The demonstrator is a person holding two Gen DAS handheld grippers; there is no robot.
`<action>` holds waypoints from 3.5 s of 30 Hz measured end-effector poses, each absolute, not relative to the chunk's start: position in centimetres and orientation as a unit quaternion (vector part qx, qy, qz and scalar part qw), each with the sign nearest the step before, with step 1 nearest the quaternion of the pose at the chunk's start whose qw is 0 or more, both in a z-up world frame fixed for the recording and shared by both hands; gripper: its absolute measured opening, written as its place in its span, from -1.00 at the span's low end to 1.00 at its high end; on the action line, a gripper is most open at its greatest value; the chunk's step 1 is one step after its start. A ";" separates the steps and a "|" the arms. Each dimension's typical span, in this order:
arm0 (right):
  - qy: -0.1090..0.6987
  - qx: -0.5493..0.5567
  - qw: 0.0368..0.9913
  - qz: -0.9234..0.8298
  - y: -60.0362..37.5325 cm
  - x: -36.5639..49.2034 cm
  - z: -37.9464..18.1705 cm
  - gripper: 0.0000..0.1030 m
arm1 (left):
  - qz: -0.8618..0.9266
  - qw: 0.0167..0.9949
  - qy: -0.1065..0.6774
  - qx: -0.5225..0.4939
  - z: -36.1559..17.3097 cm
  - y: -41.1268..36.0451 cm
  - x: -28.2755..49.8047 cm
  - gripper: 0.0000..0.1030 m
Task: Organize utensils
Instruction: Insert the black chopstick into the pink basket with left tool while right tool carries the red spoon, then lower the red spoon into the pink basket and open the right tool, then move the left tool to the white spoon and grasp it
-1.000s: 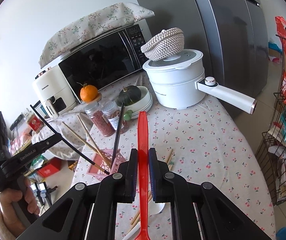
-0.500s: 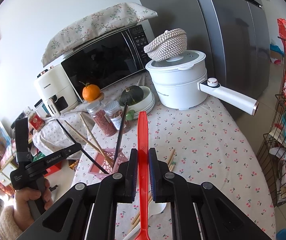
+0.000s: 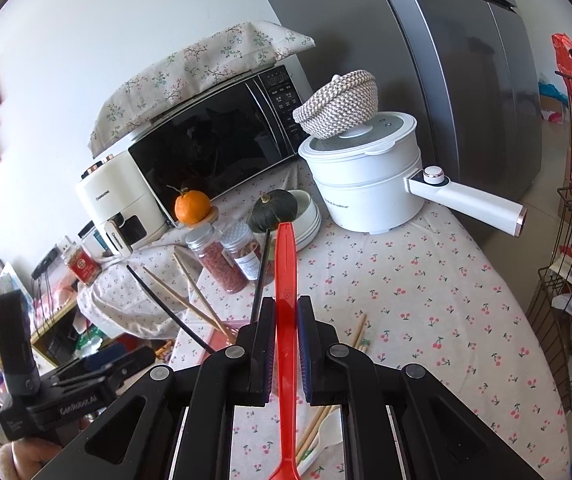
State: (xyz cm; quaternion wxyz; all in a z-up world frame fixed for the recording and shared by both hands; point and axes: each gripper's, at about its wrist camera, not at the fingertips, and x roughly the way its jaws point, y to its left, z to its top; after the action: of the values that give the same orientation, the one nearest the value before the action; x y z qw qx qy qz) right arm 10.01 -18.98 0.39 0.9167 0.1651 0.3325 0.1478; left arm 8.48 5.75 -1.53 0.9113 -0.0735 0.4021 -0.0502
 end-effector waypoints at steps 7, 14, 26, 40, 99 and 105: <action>0.319 0.192 0.915 0.156 -16.5 11.4 -0.1 -0.80 | -0.053 0.895 0.439 -0.059 -3.7 7.3 6.9 0.65; 0.285 0.195 0.923 0.168 -13.6 12.2 -0.4 -0.80 | -0.027 0.884 0.461 -0.073 -5.5 10.5 6.8 0.65; 0.224 0.207 0.942 0.136 -10.2 14.3 -2.0 -0.80 | -0.037 0.880 0.466 -0.082 -5.5 10.5 6.3 0.65; 0.192 0.146 0.968 0.076 -7.2 16.9 -3.2 -0.79 | -0.033 0.877 0.474 -0.075 -6.0 9.9 7.2 0.65; 0.555 0.159 0.815 -0.036 -33.4 6.4 -11.2 0.63 | -0.191 0.834 0.512 0.074 -10.8 -9.2 8.0 0.47; 0.560 0.154 0.813 -0.035 -34.2 6.8 -11.7 0.63 | -0.209 0.830 0.493 0.152 -12.4 -12.0 8.2 0.32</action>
State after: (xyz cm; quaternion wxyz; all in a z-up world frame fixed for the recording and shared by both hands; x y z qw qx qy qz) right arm 6.82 -34.24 -11.68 0.8132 0.1545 0.5600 -0.0352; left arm 8.24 -11.99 -12.39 0.8305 0.1518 0.4934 -0.2093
